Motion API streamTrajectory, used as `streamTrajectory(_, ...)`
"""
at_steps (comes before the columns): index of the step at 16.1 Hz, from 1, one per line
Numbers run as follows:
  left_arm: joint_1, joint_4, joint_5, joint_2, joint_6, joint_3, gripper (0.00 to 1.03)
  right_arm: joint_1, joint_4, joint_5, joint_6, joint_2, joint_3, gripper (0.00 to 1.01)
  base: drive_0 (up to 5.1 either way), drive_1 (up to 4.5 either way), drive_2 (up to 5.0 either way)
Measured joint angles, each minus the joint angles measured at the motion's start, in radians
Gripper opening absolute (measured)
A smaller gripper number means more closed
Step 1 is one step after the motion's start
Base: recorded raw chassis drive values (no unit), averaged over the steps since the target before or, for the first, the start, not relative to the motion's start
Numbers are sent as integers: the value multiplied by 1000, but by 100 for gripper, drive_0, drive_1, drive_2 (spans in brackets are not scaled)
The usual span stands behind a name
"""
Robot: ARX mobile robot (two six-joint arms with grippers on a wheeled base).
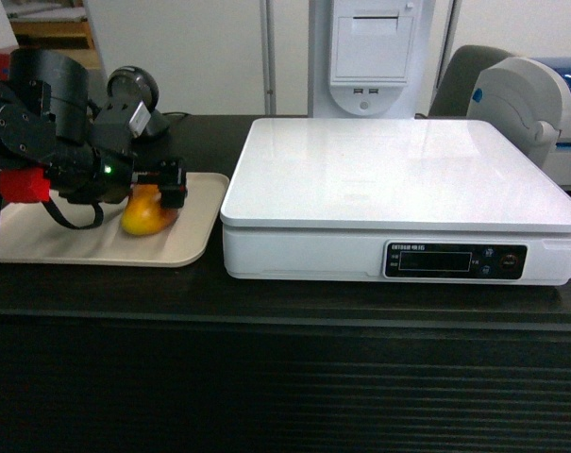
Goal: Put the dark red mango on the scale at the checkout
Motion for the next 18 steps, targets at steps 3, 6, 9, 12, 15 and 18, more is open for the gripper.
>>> streamTrajectory(3,4,-56,9,28,0,15,98,0,0,0,0,0,0,98,0,0,0)
streamTrajectory(6,3,-58,5,28,0,17,74,0,0,0,0,0,0,98,0,0,0)
streamTrajectory(9,2,-45,0,15,1,-1,60,0,0,0,0,0,0,98,0,0,0)
streamTrajectory(12,-9,-39,-27,-55,0,-32,60,0,0,0,0,0,0,98,0,0,0)
streamTrajectory(15,-100,-29,-57,-192,-16,6,60,0,0,0,0,0,0,98,0,0,0)
streamTrajectory(18,-251,-50,-98,-192,-56,105,60,0,0,0,0,0,0,98,0,0,0)
